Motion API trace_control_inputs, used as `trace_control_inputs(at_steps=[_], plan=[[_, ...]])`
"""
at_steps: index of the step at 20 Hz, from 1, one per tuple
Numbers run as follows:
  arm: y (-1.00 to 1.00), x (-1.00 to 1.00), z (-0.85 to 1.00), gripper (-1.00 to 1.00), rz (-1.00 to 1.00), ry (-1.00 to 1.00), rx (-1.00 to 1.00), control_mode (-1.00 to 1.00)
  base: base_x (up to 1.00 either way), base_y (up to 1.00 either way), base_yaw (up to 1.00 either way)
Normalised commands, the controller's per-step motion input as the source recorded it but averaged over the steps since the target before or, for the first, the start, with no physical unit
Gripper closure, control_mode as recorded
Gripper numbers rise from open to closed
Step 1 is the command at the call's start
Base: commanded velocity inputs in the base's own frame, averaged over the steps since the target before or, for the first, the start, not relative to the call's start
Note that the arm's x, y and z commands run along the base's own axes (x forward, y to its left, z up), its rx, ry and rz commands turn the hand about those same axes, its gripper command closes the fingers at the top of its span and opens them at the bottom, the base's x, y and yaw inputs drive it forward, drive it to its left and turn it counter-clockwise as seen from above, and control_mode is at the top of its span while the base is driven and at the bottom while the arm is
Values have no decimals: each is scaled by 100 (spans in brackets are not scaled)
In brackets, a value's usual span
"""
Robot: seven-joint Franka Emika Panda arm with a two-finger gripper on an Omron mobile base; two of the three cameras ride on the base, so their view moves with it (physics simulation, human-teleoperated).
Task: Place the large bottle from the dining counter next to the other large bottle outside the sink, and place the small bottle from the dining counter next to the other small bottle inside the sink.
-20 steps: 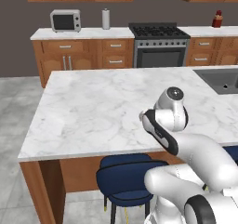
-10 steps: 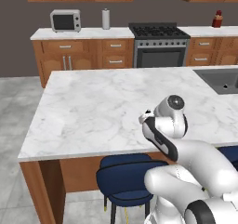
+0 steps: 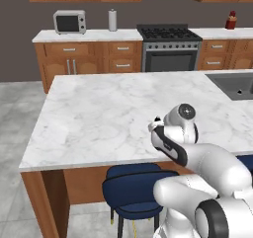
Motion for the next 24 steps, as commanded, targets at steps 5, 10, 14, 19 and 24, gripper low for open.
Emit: trace_control_inputs(at_steps=[5,10,14,19,24], plan=[[-17,19,0,-100,0,0,0,-100,0,0,0],[-6,15,0,-100,0,0,1,-100,0,0,0],[0,3,0,-100,0,0,0,-100,0,0,0],[0,0,0,-100,0,0,0,-100,0,0,0],[0,0,2,-100,-1,0,0,-100,0,0,0]])
